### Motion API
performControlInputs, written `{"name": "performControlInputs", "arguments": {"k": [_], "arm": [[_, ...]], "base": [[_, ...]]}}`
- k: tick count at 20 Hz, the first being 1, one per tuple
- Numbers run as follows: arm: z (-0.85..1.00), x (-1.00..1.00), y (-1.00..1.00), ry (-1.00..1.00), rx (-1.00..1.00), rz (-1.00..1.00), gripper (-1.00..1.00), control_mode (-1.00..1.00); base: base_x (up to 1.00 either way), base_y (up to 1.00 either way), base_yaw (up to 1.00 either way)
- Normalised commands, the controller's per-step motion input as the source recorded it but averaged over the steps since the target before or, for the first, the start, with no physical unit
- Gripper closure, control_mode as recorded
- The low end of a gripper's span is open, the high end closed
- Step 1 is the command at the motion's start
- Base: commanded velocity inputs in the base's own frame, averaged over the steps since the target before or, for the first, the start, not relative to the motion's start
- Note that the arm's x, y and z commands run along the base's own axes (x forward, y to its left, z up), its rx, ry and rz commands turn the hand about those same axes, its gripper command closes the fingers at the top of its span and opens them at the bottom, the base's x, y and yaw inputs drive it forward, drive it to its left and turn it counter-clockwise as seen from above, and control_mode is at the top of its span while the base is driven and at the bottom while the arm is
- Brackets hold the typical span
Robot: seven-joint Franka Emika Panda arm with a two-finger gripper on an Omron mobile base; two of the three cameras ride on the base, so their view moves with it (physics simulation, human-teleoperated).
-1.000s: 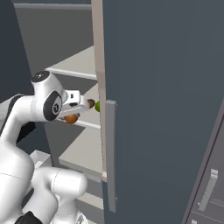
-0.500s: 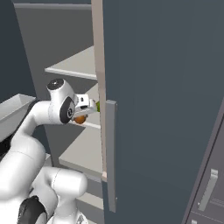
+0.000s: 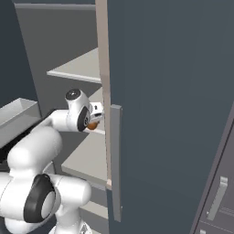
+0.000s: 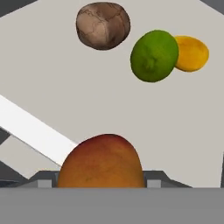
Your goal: Take the mango and lime from the highest rack and move them to the second highest rack where the mango and potato are located, to maximize freezer space. Close the freezer door after rearranging.
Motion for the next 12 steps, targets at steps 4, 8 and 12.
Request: {"name": "performControlInputs", "arguments": {"k": [4, 8, 12], "arm": [[-0.33, 0.54, -0.05, 0.00, 0.00, 0.02, 1.00, -1.00], [-0.32, 0.53, -0.02, -0.01, 0.00, 0.03, 1.00, -1.00], [-0.40, 0.38, 0.00, -0.01, 0.00, 0.09, 1.00, -1.00]], "base": [[0.00, 0.00, 0.00], [0.00, 0.00, 0.00], [0.00, 0.00, 0.00]]}}
